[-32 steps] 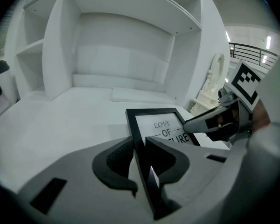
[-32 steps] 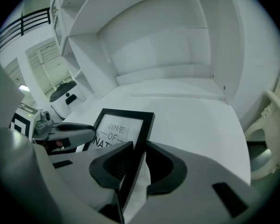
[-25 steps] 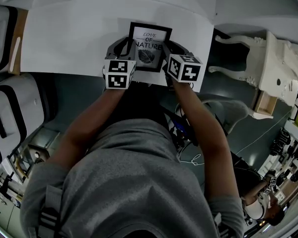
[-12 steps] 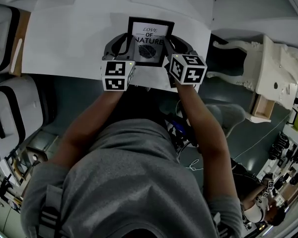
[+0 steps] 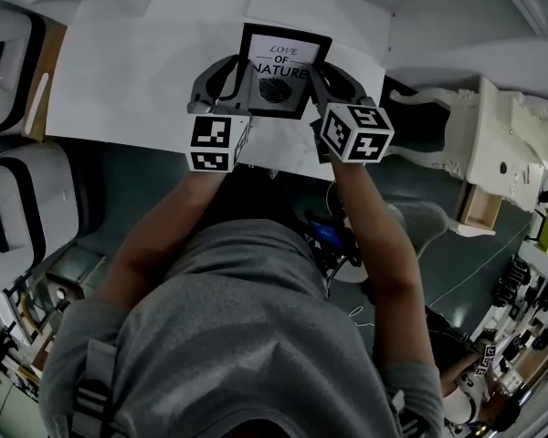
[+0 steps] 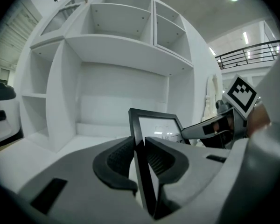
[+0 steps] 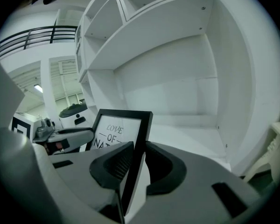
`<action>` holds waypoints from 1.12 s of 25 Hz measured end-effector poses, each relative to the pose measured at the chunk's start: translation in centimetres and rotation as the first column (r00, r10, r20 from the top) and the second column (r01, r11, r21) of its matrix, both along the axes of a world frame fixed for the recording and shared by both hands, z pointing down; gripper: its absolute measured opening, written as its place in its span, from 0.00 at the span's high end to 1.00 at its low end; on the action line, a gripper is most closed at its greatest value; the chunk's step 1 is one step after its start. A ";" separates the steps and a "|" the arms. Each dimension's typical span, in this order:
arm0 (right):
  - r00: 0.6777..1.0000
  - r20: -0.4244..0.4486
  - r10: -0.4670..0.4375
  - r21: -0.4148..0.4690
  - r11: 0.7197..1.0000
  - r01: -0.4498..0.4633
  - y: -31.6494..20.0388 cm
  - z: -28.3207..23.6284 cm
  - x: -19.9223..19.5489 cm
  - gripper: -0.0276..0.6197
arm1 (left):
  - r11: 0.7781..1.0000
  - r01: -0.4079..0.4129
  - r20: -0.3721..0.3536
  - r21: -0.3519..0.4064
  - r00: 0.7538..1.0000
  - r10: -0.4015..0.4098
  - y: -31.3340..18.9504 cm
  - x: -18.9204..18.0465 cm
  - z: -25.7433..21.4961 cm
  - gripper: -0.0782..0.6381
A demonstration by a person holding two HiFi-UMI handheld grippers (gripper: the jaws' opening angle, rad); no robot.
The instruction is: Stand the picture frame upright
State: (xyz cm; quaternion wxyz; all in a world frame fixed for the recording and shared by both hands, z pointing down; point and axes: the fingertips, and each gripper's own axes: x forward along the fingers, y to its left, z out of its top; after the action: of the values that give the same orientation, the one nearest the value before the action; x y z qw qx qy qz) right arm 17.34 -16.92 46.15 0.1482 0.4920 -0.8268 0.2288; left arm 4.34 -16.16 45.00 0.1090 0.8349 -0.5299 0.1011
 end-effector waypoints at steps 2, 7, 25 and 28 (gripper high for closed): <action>1.000 0.004 -0.004 0.021 1.000 0.004 -0.1 -1.0 0.0 0.81 | 1.000 -0.002 -0.004 0.024 1.000 0.002 0.0 0.0 -1.1 0.79; 1.000 0.003 -0.016 0.083 0.996 0.016 -0.2 -4.0 0.2 0.81 | 0.996 -0.003 -0.018 0.085 1.000 0.005 0.0 0.1 -3.9 0.79; 0.997 0.064 -0.038 0.281 0.959 0.018 -0.7 -15.0 -0.4 0.82 | 0.958 0.000 -0.038 0.287 0.999 0.012 -0.6 -0.6 -14.8 0.79; 0.995 0.080 -0.055 0.311 0.950 0.027 -0.6 -16.8 -0.4 0.82 | 0.948 0.011 -0.052 0.317 0.999 0.006 -0.5 -0.7 -16.5 0.79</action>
State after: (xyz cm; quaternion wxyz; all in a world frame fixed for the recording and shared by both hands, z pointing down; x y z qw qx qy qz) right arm 16.93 -17.53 29.40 0.0378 0.4813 -0.8682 0.1146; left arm 3.62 -16.68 28.48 -0.0124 0.8434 -0.5371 -0.0074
